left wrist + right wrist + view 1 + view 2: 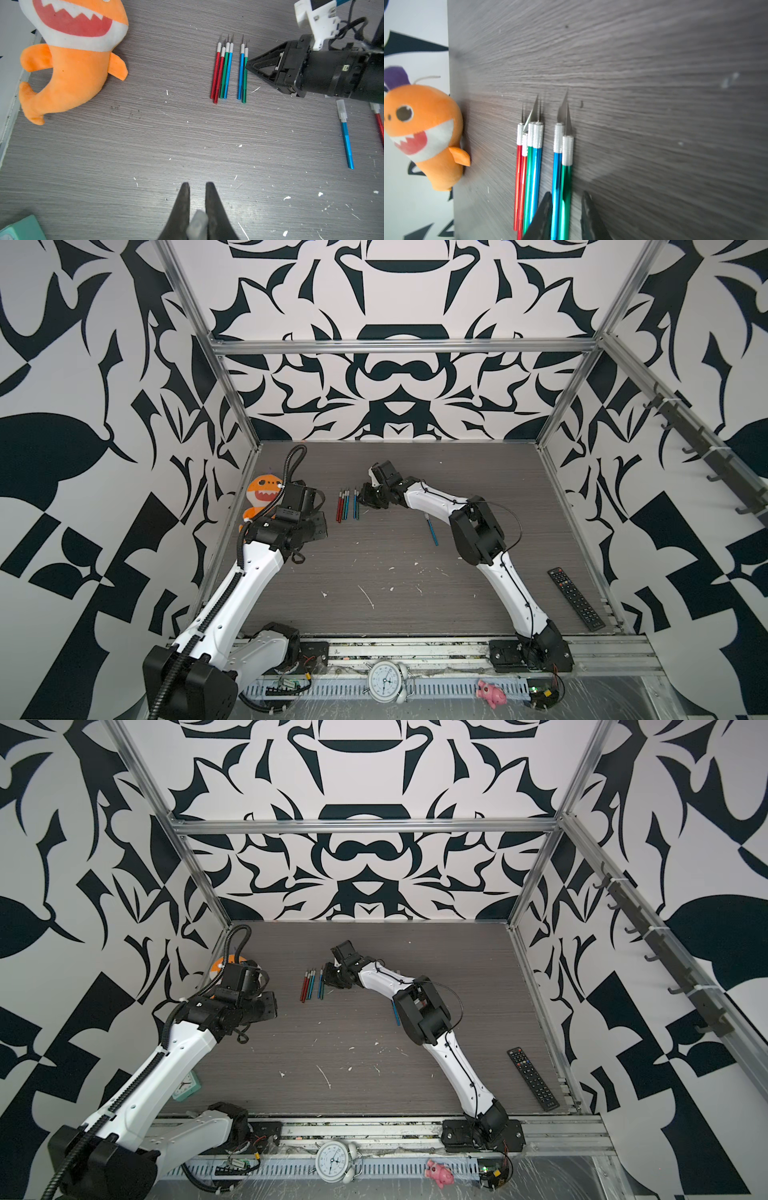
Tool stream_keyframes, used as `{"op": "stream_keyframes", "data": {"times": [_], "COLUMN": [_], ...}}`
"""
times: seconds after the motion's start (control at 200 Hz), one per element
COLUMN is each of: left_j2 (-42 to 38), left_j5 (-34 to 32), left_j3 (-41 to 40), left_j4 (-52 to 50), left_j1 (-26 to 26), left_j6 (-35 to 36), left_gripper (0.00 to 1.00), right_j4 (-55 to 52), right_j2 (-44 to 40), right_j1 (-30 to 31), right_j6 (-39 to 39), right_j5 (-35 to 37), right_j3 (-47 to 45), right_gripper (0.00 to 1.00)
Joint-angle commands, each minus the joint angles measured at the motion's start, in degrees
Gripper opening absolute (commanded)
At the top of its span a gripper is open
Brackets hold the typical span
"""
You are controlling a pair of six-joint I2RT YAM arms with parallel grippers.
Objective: Remove protective caps from carving knives
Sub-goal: Place the carving knife at the center of the board.
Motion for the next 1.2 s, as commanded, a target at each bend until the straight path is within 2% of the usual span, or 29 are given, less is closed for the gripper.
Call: {"op": "stream_keyframes", "data": {"times": [0.0,0.11,0.375,0.52,0.66,0.8,0.935,1.195], "left_j2": [0.5,0.8,2.4,6.2,10.4,21.2,32.3,54.4], "left_j5": [0.5,0.8,6.7,10.0,11.0,12.3,14.5,17.5], "left_j3": [1.0,1.0,2.7,5.2,8.8,14.4,21.3,38.4], "left_j4": [-1.4,-1.4,-1.3,-1.2,-0.2,1.7,4.0,3.2], "left_j1": [-0.2,-0.2,-0.2,-1.4,-5.2,-9.5,-12.2,-14.5], "left_j6": [0.4,0.5,-0.6,-3.3,-7.6,-11.1,-13.1,-12.6], "left_gripper": [0.0,0.0,0.0,0.0,0.0,0.0,0.0,0.0], "right_j4": [-5.1,-6.3,-8.6,-6.6,-4.8,-2.5,-1.5,-0.6], "right_j2": [-2.0,-3.7,-19.1,-30.9,-42.2,-52.3,-58.7,-67.3], "right_j1": [0.0,-0.9,-2.0,-2.4,-3.6,-4.6,-6.1,-7.3], "right_j6": [-0.9,-1.8,-9.4,-11.8,-12.4,-12.9,-12.9,-12.9], "right_j5": [0.9,1.0,2.4,5.8,9.5,13.1,14.9,16.2], "right_j3": [0.4,0.7,-3.8,-15.5,-28.6,-42.6,-54.3,-67.5], "right_gripper": [0.31,0.34,0.48,0.56,0.58,0.61,0.62,0.62]}}
